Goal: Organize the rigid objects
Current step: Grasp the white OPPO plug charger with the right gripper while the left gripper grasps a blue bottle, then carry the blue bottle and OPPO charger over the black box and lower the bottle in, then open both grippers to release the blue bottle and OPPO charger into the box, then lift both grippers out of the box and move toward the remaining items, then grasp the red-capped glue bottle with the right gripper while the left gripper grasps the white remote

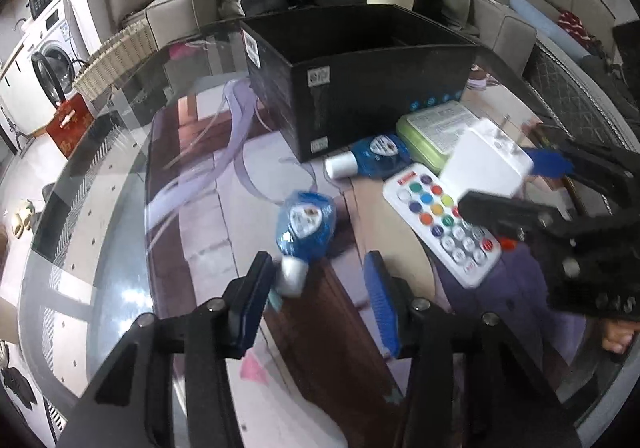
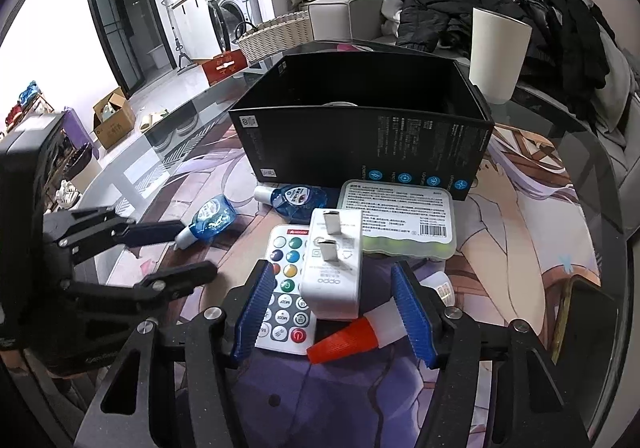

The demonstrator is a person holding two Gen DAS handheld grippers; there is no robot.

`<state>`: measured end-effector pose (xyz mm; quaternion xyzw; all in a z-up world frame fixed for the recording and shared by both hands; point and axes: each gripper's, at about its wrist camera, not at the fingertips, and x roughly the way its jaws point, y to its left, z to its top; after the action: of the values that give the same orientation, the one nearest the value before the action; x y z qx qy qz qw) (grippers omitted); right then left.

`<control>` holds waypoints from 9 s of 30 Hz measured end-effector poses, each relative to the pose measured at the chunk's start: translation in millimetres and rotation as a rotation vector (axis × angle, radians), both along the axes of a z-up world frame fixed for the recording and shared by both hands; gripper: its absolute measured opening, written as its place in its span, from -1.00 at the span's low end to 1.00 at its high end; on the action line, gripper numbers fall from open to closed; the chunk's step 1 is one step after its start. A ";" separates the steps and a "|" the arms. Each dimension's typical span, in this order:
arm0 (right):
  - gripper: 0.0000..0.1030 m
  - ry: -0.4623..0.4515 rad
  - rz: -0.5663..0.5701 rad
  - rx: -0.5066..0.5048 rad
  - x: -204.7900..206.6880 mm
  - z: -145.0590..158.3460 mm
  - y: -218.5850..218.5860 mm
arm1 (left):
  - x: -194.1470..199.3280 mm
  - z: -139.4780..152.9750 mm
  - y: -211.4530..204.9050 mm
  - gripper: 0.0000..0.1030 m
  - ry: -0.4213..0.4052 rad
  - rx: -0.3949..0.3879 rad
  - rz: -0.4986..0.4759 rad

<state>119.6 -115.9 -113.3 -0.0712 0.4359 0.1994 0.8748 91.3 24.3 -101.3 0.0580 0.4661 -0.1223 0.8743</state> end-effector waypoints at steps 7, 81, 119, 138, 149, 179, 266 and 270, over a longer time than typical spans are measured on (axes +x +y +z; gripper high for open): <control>-0.06 0.011 0.005 -0.005 4.5 -2.1 -1.4 | 13.2 0.1 -4.0 -0.43 0.005 -0.015 -0.010; -0.57 -0.601 -0.075 0.183 26.5 147.3 -17.8 | 54.1 152.8 -8.1 -0.43 -0.636 -0.257 0.159; -0.57 -0.011 -0.065 -0.017 132.3 36.9 -11.3 | 130.6 43.4 -36.2 -0.44 0.031 -0.091 0.098; -0.57 0.026 -0.065 -0.017 135.5 28.1 -9.0 | 132.0 41.1 -34.3 -0.41 0.042 -0.097 0.093; -0.55 0.034 -0.071 -0.017 134.9 31.2 -13.0 | 131.5 41.4 -32.7 -0.39 0.033 -0.099 0.098; -0.34 -0.166 -0.107 0.077 100.9 92.7 -28.3 | 100.9 90.6 -19.9 0.02 -0.112 -0.205 0.126; -0.30 0.048 -0.034 -0.024 -6.5 -14.0 -36.6 | -0.1 -2.9 -42.9 -0.26 0.020 -0.059 0.106; -0.60 0.065 0.030 -0.027 -13.7 -13.6 -22.3 | -6.3 -2.8 -41.3 -0.08 0.021 -0.039 0.096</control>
<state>106.0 -138.2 -126.9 -0.0830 0.4655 0.2090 0.8560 85.0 -17.1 -104.2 0.0173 0.4750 -0.0897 0.8753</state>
